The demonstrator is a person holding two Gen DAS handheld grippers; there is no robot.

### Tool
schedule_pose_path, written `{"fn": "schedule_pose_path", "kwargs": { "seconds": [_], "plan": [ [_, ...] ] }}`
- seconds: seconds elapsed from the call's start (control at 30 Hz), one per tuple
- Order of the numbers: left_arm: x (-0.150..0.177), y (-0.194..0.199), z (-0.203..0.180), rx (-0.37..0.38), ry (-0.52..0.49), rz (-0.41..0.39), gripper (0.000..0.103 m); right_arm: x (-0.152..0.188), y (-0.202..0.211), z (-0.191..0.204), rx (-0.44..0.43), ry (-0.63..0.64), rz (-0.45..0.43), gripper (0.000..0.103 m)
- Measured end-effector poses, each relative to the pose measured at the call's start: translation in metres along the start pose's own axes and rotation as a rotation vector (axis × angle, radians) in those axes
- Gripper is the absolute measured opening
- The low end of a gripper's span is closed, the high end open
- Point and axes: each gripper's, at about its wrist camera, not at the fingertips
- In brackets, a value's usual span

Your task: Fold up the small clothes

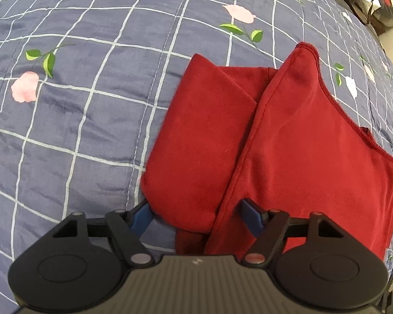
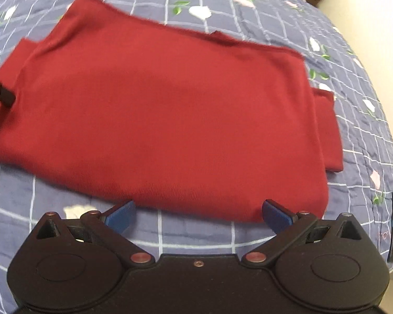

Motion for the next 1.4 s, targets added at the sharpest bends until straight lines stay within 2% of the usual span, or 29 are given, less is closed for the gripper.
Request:
{"fn": "schedule_pose_path", "kwargs": {
  "seconds": [0.2,0.27,0.33,0.47,0.83,1.0,1.13,1.4],
  "plan": [
    [0.002,0.005,-0.004,0.006,-0.03,-0.01,0.049,0.016,0.008,-0.004,0.013,-0.021,0.018,0.102],
    [0.003,0.007,-0.007,0.013,-0.036,-0.013,0.034,0.022,0.013,-0.008,0.017,-0.04,0.024,0.102],
    [0.003,0.01,-0.009,0.002,-0.048,-0.025,0.024,0.03,0.02,-0.012,0.015,-0.056,0.029,0.102],
    [0.004,0.017,-0.018,-0.01,-0.073,-0.045,0.015,0.042,0.03,-0.018,0.015,-0.046,0.037,0.102],
    [0.011,0.042,-0.062,-0.087,-0.166,-0.128,0.01,0.045,0.029,-0.055,0.014,-0.079,0.022,0.102],
    [0.013,0.054,-0.092,-0.143,-0.189,-0.139,0.009,0.041,0.025,-0.076,-0.015,-0.046,0.011,0.102],
    [0.017,0.067,-0.127,-0.16,-0.231,-0.166,0.008,0.032,0.022,-0.104,-0.028,-0.028,-0.009,0.102],
    [0.037,0.077,-0.222,-0.156,-0.334,-0.213,0.008,0.011,0.01,-0.174,-0.032,-0.036,-0.032,0.102]
  ]
}}
Point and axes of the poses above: each gripper's, at about its wrist camera, not at the fingertips, and y roughly against the way its jaws point, z to its left, x to its underside, and after that the axes turned 4 degrees about -y, right-handed
